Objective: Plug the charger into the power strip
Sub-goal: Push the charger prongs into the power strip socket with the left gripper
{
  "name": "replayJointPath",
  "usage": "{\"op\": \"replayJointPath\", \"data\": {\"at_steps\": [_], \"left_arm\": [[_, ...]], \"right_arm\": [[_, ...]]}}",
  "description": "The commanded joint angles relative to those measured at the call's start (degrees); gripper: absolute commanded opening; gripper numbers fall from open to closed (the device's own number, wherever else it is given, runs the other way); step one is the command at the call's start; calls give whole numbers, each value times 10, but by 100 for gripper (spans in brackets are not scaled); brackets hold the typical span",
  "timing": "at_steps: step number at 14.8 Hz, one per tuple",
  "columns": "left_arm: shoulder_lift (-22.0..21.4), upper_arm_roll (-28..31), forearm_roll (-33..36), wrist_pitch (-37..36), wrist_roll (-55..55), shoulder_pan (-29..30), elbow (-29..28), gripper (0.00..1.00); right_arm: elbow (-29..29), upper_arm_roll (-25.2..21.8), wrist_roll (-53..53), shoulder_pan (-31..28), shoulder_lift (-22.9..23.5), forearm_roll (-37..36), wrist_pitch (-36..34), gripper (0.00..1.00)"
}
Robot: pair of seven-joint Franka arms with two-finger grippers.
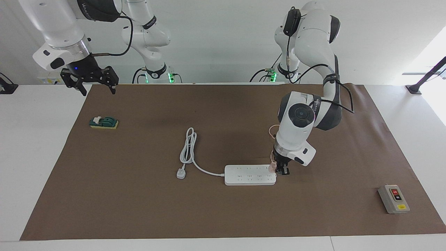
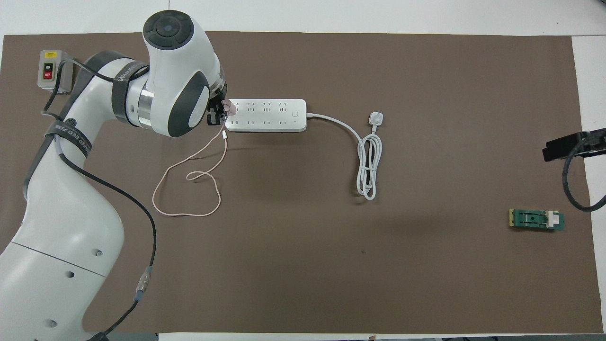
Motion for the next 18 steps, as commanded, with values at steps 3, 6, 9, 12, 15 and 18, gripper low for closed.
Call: {"op": "replayJointPath", "data": {"at_steps": [3, 6, 9, 12, 15, 18], "left_arm": [[-12, 7, 14, 0, -22, -15, -24, 0], [-12, 7, 14, -3, -22, -19, -29, 0], [-14, 7, 14, -8, -22, -19, -37, 0], [-17, 7, 14, -9, -22, -19, -42, 0], [-18, 7, 14, -22, -19, -19, -48, 0], [-18, 7, 15, -21, -17, -19, -54, 0]], "right_arm": [[-9, 13, 21, -19, -7, 18, -1, 100], [-1, 20, 36, -19, -5, 40, -5, 100], [-2, 21, 46, -18, -6, 39, -6, 100], [-5, 21, 39, -18, -6, 25, -2, 100], [-7, 21, 38, -17, -6, 15, -3, 100], [-7, 21, 38, -17, -6, 14, -5, 100]]}}
